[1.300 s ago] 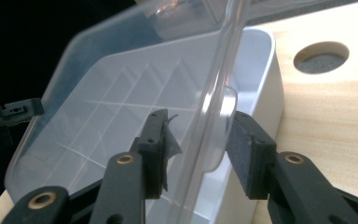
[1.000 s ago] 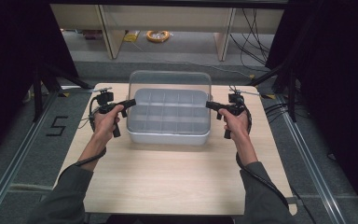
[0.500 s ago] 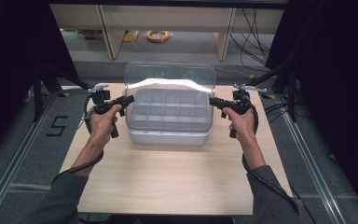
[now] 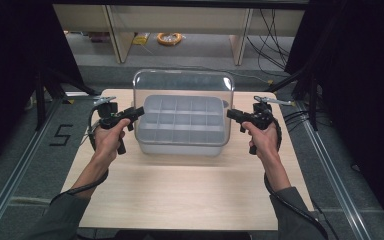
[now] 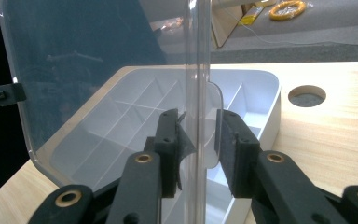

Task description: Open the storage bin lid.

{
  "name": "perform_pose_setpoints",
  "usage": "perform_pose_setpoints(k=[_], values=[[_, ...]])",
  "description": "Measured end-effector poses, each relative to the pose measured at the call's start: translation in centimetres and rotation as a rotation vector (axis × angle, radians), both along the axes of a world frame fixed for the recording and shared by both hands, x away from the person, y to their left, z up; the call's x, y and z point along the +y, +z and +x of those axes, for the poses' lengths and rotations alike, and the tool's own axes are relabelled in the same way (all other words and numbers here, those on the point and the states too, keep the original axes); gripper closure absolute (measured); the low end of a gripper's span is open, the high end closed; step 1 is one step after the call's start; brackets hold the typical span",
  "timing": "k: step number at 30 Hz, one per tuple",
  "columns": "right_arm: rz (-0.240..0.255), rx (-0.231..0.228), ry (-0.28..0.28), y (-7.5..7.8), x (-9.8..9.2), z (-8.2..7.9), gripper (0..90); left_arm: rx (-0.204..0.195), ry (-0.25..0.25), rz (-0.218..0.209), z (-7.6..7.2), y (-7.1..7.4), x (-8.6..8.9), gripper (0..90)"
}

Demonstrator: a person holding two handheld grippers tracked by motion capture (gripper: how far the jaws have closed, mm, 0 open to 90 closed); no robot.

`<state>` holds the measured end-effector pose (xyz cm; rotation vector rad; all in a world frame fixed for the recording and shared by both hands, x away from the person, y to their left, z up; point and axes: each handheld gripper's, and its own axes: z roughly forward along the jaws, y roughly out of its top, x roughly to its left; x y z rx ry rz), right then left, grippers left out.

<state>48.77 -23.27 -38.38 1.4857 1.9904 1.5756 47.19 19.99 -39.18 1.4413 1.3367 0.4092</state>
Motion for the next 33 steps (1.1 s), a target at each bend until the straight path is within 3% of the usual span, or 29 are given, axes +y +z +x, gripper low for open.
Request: perform_pose_setpoints(k=[1,4,12,13,17,18,22,25,26,29,30,31,33], values=[[-0.018,-0.022,0.001,-0.1,-0.1,-0.2,71.0,-0.002,-0.001,-0.004,-0.1,0.0,0.0,55.2],[-0.012,-0.036,0.005,-0.2,-0.2,-0.8,71.1,-0.007,0.000,0.000,-0.8,0.0,0.0,55.2],[0.015,-0.019,0.003,-0.5,-0.3,-2.9,71.1,-0.029,-0.015,0.012,-2.9,-0.4,-0.2,55.6],[-0.009,-0.046,0.002,-0.9,-0.4,-3.5,71.1,-0.027,-0.019,0.015,-3.2,-0.5,-0.2,55.5],[-0.027,-0.053,-0.001,-1.6,-0.5,-4.1,71.0,-0.019,-0.021,0.015,-4.1,-1.4,-0.4,55.6],[-0.006,-0.029,0.001,-1.8,-0.5,-4.5,71.0,-0.017,-0.025,0.018,-4.3,-1.7,-0.4,55.6],[0.003,-0.009,0.008,-2.7,-0.8,-5.5,71.1,-0.008,-0.037,0.024,-5.2,-2.6,-0.5,56.0],[-0.018,-0.017,0.007,-3.3,-1.0,-6.1,71.1,0.004,-0.047,0.035,-5.7,-3.1,-0.7,55.7],[0.004,0.005,0.003,-3.3,-0.9,-6.5,71.0,0.009,-0.055,0.031,-5.8,-3.2,-0.6,55.8],[-0.011,-0.008,0.007,-3.8,-1.2,-6.7,71.1,0.010,-0.060,0.039,-6.3,-3.3,-0.7,56.4],[0.007,0.012,0.003,-3.8,-1.1,-7.1,71.1,0.010,-0.059,0.041,-6.5,-3.4,-0.7,56.4],[-0.020,-0.010,0.005,-4.0,-1.2,-7.2,71.0,0.007,-0.061,0.045,-6.6,-3.5,-0.7,56.2],[-0.020,-0.009,0.021,-4.0,-1.3,-7.3,71.0,0.012,-0.064,0.045,-7.0,-3.8,-0.7,56.2]])
